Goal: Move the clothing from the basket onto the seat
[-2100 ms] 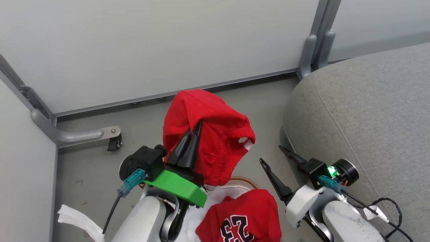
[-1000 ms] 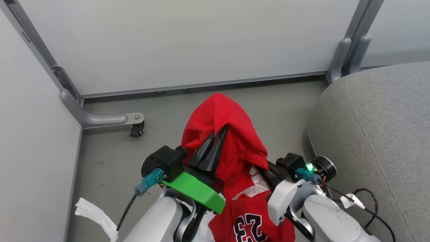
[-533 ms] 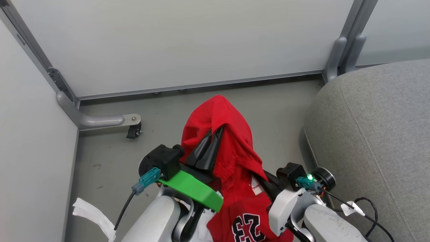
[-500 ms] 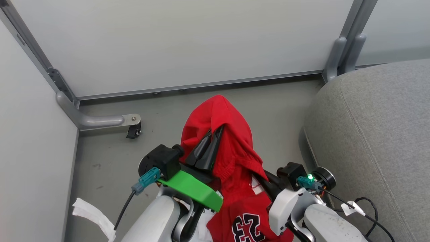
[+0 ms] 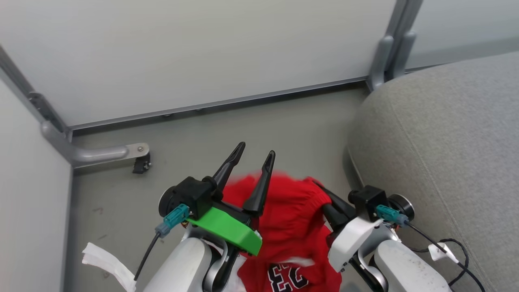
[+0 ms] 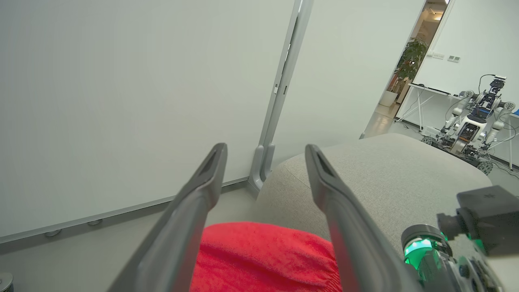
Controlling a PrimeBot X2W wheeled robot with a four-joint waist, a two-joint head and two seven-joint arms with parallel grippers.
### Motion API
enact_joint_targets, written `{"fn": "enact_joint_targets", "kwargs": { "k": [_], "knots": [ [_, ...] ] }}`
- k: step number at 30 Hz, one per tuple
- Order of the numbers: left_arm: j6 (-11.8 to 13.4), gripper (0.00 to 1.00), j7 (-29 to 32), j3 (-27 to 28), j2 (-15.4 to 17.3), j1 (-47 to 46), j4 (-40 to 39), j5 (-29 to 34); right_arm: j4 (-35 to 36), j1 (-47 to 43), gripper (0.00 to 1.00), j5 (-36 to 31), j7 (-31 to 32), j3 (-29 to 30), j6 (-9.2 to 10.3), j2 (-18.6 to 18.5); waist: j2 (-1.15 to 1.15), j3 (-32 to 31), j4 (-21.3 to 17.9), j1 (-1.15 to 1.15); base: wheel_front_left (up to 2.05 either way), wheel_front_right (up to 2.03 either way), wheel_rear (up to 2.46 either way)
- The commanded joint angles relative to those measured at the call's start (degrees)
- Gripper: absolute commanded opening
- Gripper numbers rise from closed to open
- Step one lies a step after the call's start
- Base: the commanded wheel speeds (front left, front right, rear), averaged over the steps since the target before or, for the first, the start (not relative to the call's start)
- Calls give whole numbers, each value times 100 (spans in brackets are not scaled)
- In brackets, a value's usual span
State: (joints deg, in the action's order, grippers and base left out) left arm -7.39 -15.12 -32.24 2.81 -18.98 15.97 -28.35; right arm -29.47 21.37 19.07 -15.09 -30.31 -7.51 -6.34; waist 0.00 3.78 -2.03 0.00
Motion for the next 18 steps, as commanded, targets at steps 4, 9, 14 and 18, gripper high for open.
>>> {"fn": "enact_joint_targets", "kwargs": {
  "k": [4,9,14,18],
  "knots": [
    [-18,100,-5,110,16,93,36,206,461,-218,0,29,-11,320,4,25,0,142,-622,0,0,0,0],
    [-18,100,-5,112,20,138,64,378,927,-423,0,113,-10,683,4,80,0,241,-1232,0,0,0,0],
    [-18,100,-5,39,99,189,19,493,1255,-571,0,139,-10,996,4,133,0,324,-1843,0,0,0,0],
    [-17,100,-5,16,156,202,-39,538,1444,-632,0,133,-10,1210,4,158,0,374,-2289,0,0,0,0]
  ]
}}
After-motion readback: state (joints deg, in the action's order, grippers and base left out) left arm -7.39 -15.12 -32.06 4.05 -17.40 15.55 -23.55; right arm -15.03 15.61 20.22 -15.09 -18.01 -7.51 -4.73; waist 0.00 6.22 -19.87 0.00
